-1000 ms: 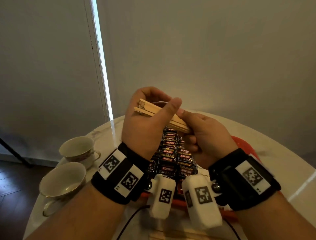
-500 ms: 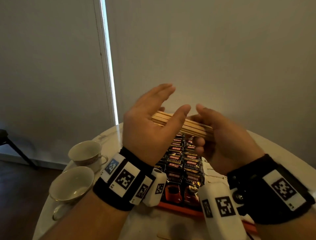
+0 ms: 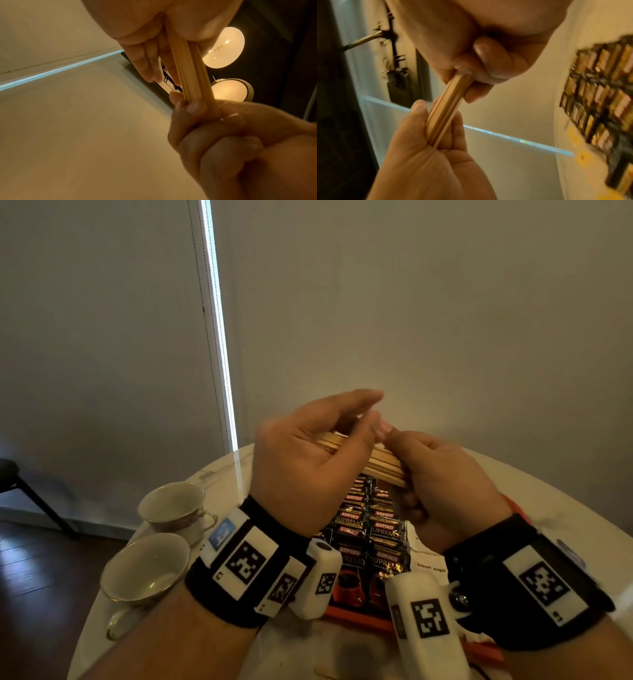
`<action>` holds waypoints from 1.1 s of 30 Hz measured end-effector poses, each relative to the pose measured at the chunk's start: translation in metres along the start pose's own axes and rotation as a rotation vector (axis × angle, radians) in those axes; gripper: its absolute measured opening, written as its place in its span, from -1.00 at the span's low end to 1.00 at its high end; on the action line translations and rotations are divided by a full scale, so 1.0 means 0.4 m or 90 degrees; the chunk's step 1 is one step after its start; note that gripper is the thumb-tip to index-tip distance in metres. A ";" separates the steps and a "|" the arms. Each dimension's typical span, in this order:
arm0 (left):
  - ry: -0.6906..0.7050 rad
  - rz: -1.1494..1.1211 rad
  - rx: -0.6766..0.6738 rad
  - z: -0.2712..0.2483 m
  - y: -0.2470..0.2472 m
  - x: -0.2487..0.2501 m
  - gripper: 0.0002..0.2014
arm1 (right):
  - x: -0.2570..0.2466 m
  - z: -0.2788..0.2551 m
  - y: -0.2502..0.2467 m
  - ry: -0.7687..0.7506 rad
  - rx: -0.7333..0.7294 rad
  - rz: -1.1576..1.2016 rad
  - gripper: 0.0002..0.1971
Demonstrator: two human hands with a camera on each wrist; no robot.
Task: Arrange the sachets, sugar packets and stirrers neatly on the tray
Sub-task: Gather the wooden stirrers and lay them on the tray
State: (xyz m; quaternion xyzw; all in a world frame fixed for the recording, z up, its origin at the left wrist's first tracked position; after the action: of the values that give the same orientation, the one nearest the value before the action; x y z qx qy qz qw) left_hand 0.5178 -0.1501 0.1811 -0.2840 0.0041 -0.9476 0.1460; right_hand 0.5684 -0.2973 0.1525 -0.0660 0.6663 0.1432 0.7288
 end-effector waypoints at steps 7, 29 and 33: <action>-0.077 -0.472 -0.093 -0.002 0.049 0.030 -0.23 | 0.014 -0.007 0.022 0.042 -0.096 0.145 -0.77; -0.447 -0.529 -0.029 0.023 0.100 0.047 -0.76 | -0.154 -0.158 0.003 -0.158 -0.223 -0.299 -0.68; -0.544 -0.561 -0.102 0.040 0.231 0.039 -0.75 | -0.161 -0.145 -0.069 -0.190 -0.112 -0.401 -0.68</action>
State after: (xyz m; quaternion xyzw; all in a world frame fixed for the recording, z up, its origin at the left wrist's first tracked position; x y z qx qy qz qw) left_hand 0.5393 -0.2417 0.1944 -0.6237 -0.1017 -0.7178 -0.2923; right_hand 0.5167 -0.3479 0.2078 -0.3089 0.4844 -0.0240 0.8181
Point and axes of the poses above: each hand's wrist, its own z-axis towards the middle knuckle, its own y-axis out of the palm, x = y × z, the point moved 5 cm from there along z, towards the middle knuckle, and after that the axes turned 5 degrees about -x, right-handed, at the moved point
